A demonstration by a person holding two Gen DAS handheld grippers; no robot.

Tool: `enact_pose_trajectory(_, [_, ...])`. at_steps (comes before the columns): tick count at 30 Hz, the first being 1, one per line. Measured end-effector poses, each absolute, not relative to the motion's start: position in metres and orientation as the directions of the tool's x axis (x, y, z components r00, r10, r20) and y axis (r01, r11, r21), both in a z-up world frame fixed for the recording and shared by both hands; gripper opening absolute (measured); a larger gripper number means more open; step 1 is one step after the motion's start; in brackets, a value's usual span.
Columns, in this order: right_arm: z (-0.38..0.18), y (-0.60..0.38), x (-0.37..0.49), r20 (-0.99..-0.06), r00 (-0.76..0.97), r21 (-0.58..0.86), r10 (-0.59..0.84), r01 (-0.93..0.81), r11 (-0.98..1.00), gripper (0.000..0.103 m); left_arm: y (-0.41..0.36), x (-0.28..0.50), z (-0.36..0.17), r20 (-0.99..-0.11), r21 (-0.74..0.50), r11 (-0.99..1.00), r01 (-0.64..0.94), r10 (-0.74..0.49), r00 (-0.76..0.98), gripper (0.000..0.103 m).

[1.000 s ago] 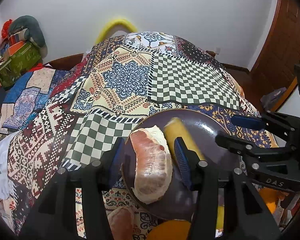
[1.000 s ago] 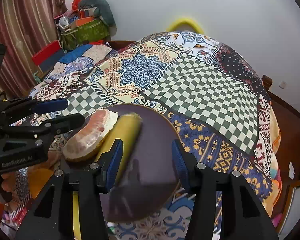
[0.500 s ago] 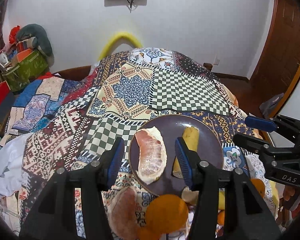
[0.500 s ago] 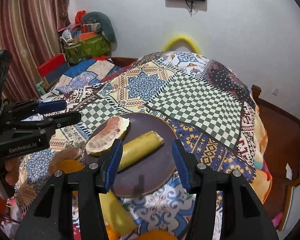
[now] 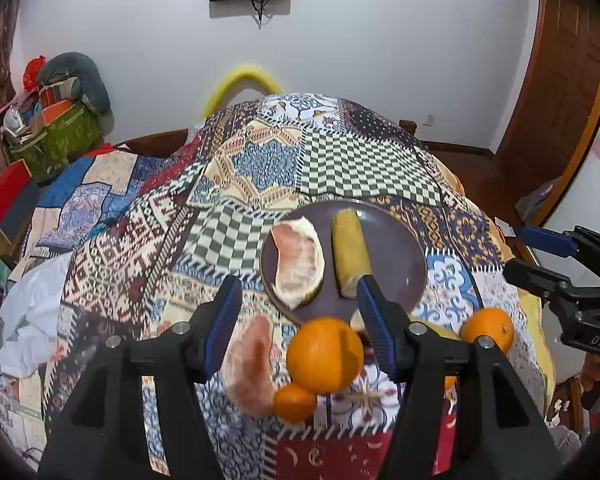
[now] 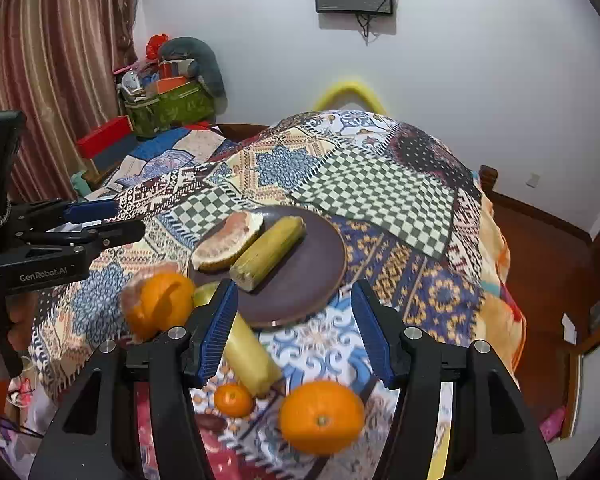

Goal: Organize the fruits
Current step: 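Move both tools toward the large oranges on the table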

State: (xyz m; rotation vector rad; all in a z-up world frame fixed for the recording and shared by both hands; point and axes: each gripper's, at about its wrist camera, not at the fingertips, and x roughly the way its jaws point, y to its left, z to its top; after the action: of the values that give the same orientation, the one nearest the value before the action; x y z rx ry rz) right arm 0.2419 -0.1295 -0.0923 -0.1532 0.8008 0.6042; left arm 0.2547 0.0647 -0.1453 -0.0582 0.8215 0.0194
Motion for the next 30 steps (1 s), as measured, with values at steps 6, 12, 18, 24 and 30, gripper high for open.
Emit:
enact_pose_trajectory(6, [-0.107,-0.143,0.222,-0.729,0.540,0.088,0.420,-0.535,0.840,0.062,0.062,0.231,-0.160,-0.760,-0.054,0.998,-0.040,-0.015,0.650,0.064])
enact_pose_trajectory(12, [-0.133,-0.158,0.213,-0.759,0.500,0.145,0.417,-0.495,0.857,0.065,0.062,0.218,-0.182,-0.791,-0.065,0.996,-0.054,-0.018,0.612,0.065])
enact_pose_trajectory(18, [-0.153,-0.164,0.208,-0.785,0.475,0.164,0.397,-0.459,0.873,0.065,0.062,0.221,-0.205,-0.821,-0.086,0.994,-0.067,-0.033,0.570,0.066])
enact_pose_trajectory(24, [-0.169,-0.175,0.210,-0.794,0.454,0.219,0.405,-0.407,0.887,0.066,0.054,0.229,-0.219,-0.836,-0.084,0.996,-0.042,-0.047,0.546,0.066])
enact_pose_trajectory(30, [-0.182,-0.173,0.212,-0.806,0.426,0.233,0.410,-0.409,0.883,0.066,0.048,0.240,-0.229,-0.845,-0.058,0.998,-0.028,-0.034,0.533,0.068])
